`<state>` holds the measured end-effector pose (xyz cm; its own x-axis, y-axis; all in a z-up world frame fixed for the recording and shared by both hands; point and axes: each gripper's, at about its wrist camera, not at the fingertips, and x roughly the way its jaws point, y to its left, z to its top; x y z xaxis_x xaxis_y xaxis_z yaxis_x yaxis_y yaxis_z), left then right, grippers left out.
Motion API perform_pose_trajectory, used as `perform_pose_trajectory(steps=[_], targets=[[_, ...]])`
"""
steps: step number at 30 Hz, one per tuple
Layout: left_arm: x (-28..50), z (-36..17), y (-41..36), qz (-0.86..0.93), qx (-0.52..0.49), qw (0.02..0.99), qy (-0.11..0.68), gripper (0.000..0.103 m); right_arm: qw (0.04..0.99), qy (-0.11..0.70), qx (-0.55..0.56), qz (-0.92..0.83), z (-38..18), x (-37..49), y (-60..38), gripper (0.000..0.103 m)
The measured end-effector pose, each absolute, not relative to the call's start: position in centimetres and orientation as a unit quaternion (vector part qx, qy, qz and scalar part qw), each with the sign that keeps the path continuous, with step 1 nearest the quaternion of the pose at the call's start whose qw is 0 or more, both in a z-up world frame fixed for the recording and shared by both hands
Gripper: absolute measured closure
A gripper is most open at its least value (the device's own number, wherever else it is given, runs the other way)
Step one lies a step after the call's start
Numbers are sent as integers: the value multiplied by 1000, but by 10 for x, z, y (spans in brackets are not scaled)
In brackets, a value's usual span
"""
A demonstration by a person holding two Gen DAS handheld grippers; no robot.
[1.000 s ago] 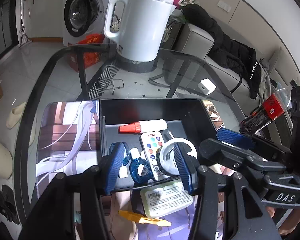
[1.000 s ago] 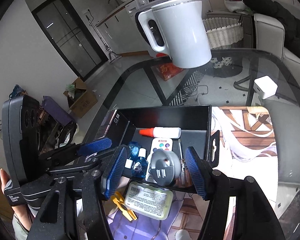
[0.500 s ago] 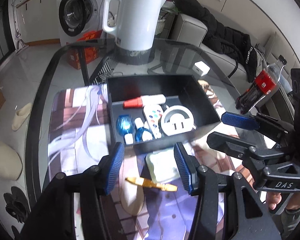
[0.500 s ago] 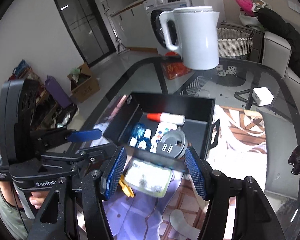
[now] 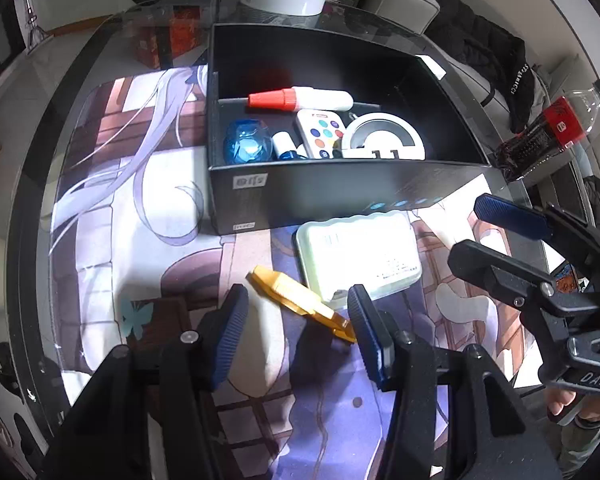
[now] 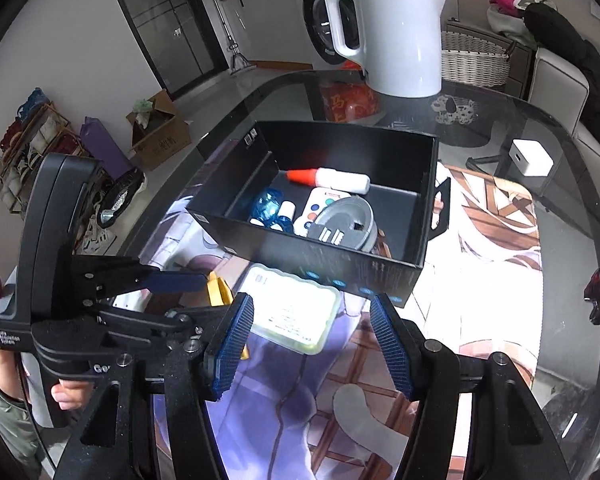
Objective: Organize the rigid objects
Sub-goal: 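Grasp the yellow plastic clip with the left tool while the right tool grasps the green-white battery case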
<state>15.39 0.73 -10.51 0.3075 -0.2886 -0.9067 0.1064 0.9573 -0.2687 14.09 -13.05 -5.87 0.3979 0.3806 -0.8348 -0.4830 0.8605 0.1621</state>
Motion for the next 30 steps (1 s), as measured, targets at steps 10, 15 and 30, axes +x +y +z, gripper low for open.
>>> perform_pose_trajectory(steps=[10, 15, 30], targets=[[145, -104, -1, -136, -49, 800, 583, 89, 816, 517, -41, 257, -83, 152, -126, 41], [136, -103, 14, -131, -41, 800, 585, 97, 812, 525, -41, 253, -94, 157, -112, 40], [123, -100, 33, -138, -38, 803, 579, 95, 804, 510, -114, 284, -100, 155, -63, 35]])
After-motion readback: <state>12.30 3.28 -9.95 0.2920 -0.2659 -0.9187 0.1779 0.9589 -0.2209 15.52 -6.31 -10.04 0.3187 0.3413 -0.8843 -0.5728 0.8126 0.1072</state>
